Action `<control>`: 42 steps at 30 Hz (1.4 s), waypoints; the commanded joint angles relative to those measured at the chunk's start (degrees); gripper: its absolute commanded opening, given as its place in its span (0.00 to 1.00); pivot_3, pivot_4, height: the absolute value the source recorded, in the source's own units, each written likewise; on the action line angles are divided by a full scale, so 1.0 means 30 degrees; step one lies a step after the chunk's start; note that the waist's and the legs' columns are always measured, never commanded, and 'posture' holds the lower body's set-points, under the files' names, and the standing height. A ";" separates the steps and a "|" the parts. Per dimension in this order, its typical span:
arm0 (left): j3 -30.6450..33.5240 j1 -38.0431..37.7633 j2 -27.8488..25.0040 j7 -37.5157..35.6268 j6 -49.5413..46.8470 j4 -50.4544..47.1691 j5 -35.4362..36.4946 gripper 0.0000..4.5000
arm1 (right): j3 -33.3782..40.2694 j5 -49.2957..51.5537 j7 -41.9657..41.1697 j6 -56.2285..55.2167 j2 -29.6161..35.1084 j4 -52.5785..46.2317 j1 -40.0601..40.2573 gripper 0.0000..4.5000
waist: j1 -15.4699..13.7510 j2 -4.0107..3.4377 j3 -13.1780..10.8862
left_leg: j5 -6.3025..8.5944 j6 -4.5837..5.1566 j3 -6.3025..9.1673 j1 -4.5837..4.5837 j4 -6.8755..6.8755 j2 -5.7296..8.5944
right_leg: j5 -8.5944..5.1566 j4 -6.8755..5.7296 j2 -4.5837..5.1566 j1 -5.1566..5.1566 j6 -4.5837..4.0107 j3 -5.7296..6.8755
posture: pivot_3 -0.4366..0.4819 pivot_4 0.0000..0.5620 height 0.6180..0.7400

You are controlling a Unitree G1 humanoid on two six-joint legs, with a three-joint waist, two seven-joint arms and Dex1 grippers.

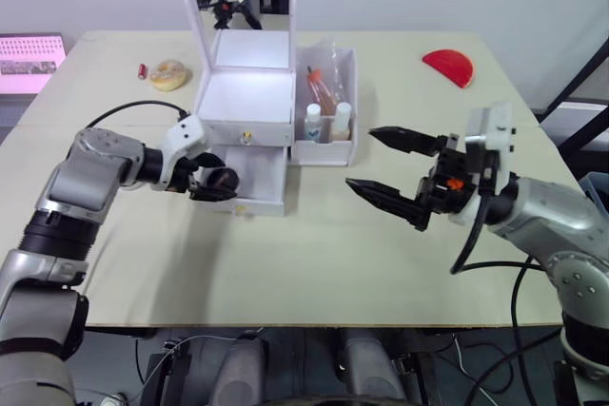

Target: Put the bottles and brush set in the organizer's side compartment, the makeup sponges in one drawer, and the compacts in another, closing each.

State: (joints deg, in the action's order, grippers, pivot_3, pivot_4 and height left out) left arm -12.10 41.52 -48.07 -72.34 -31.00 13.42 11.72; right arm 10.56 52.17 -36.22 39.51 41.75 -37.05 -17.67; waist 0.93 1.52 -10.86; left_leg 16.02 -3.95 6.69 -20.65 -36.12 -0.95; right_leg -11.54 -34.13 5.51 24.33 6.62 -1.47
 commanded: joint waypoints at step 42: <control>1.9187 -1.5796 -0.2972 0.6205 0.0176 -0.0906 0.3025 0.99 | 0.8775 -0.5106 -0.7889 -0.6061 0.3011 0.8833 0.9105 1.00 | 0.0113 0.0022 0.0005 | 0.0008 -0.0007 -0.0018 0.0078 0.0011 -0.0010 | -0.0074 -0.0014 0.0012 -0.0042 0.0047 -0.0002 | 0.48 0.27 1.00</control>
State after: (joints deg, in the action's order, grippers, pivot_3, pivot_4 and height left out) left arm 43.69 -5.68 -56.57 -54.47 -31.70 12.88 20.16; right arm 35.76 36.67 -59.88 22.42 50.84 -8.96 10.24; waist 1.27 1.58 -10.84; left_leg 16.05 -3.98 6.64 -20.42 -36.07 -0.98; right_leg -11.77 -34.17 5.55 24.21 6.76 -1.47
